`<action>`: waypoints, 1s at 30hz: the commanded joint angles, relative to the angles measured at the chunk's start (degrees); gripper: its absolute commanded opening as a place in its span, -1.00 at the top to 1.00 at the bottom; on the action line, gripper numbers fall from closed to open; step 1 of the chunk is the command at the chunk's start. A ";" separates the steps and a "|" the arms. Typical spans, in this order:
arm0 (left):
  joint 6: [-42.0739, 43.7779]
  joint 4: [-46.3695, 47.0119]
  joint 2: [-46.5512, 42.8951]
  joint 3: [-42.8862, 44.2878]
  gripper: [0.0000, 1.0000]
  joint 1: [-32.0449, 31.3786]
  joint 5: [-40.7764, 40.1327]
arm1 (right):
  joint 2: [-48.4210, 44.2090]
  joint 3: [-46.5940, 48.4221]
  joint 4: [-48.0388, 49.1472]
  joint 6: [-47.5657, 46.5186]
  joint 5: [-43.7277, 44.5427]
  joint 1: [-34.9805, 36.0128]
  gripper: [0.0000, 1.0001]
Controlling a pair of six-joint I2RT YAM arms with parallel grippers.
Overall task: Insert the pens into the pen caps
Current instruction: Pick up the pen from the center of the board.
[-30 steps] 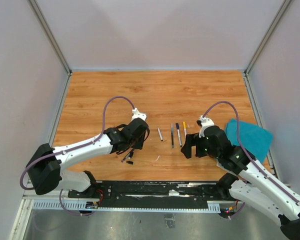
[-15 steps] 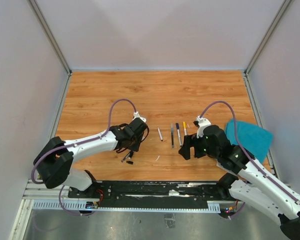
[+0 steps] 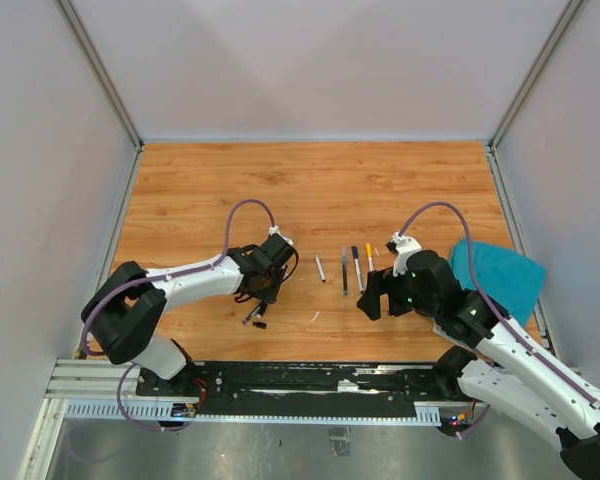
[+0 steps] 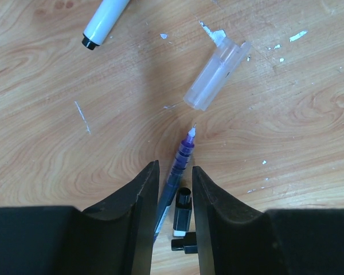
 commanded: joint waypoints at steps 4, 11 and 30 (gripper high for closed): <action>1.04 1.07 2.00 1.58 0.32 0.52 1.65 | 0.20 -0.13 0.57 -0.92 -0.80 -0.61 -0.74; 1.20 -0.21 3.60 2.26 0.42 0.52 1.16 | 0.50 0.02 0.57 -1.11 -1.01 -0.63 -0.74; 2.27 -3.83 4.88 5.77 0.72 0.61 -6.49 | 1.20 0.57 0.72 -1.35 -1.64 -0.61 -0.74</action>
